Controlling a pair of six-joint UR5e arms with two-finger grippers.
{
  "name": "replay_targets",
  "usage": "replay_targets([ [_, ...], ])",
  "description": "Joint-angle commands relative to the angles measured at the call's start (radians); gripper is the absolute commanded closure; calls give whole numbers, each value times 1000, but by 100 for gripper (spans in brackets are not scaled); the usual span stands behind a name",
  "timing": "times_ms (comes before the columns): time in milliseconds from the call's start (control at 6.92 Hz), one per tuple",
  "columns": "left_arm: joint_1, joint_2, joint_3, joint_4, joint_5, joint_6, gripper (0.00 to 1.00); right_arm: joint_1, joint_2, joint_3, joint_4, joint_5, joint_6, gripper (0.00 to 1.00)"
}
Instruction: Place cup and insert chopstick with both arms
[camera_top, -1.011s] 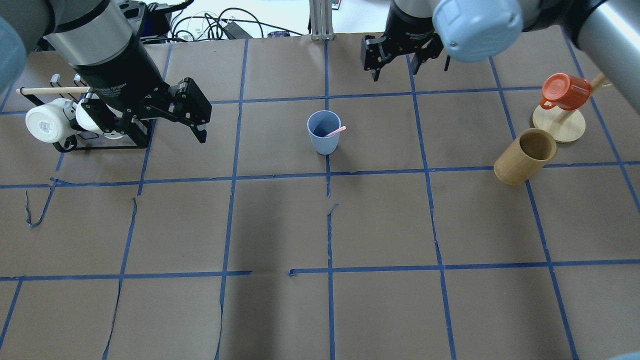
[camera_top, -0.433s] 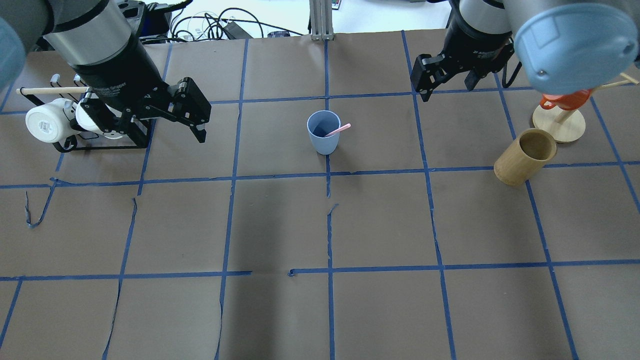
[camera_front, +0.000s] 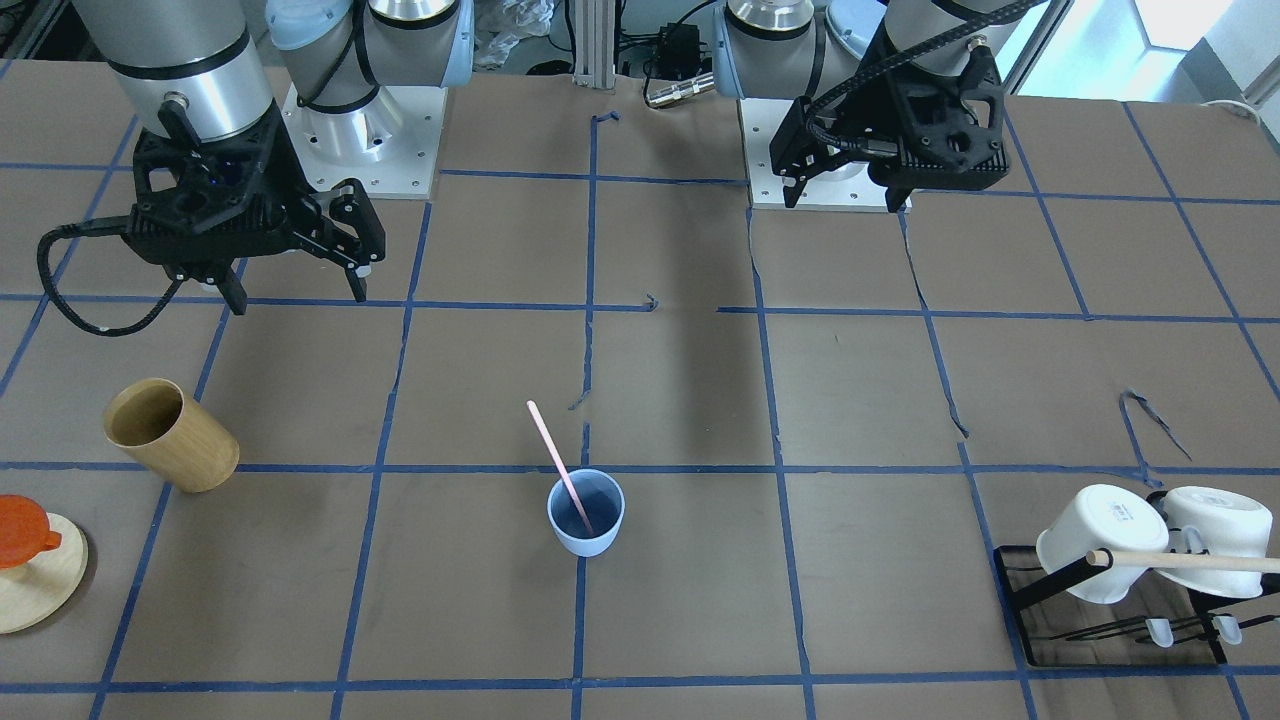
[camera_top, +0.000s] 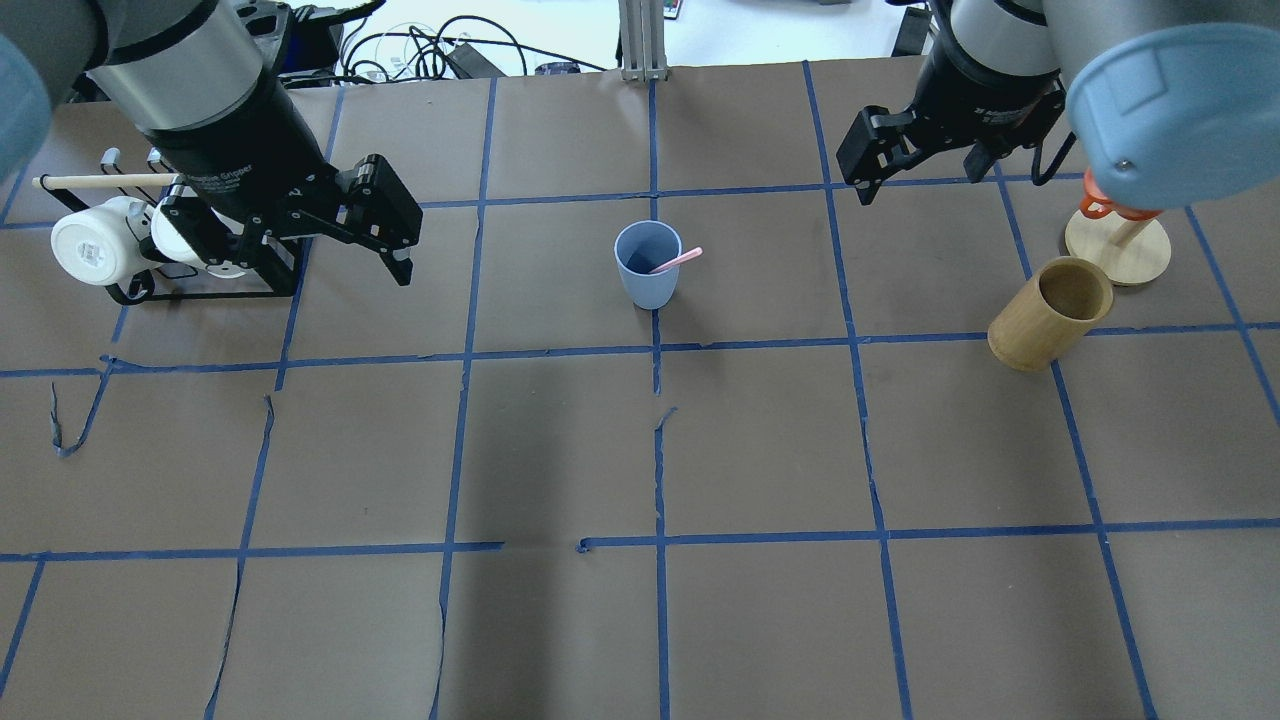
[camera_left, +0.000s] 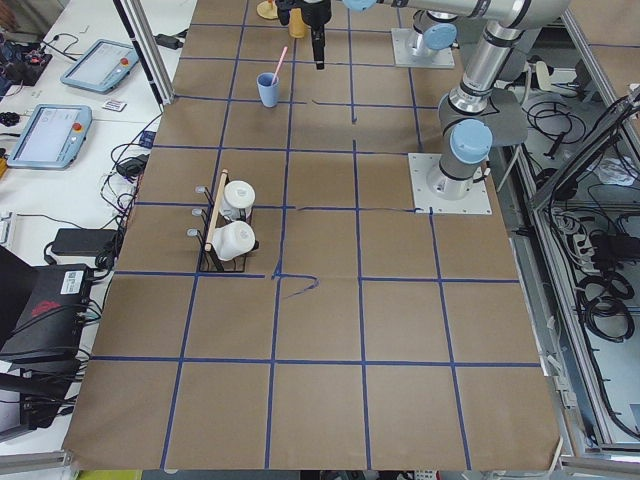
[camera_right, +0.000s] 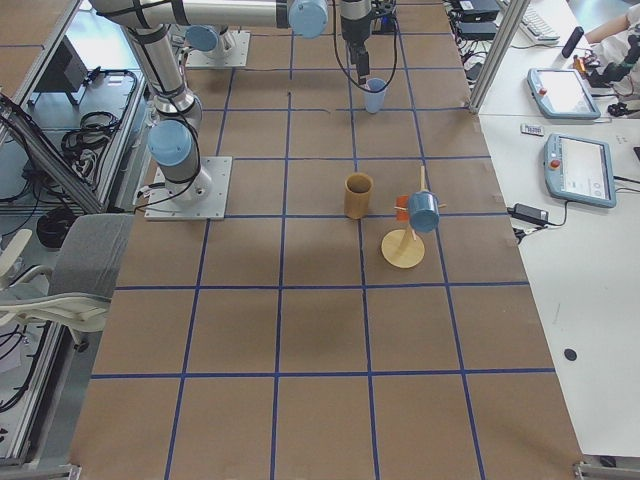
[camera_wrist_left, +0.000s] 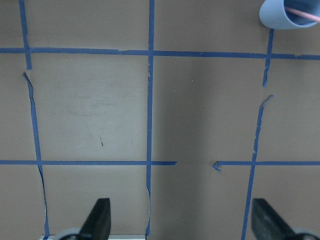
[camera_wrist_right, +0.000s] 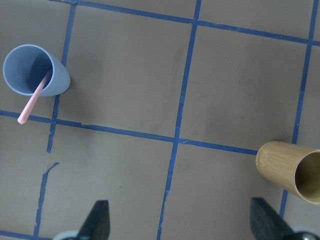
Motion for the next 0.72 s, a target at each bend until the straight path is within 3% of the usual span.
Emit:
replay_targets([
  [0, 0, 0, 0, 0, 1, 0, 0, -3, -12, -8, 23, 14, 20, 0],
  [578, 0, 2, 2, 0, -1, 0, 0, -21, -2, -74, 132, 12, 21, 0],
])
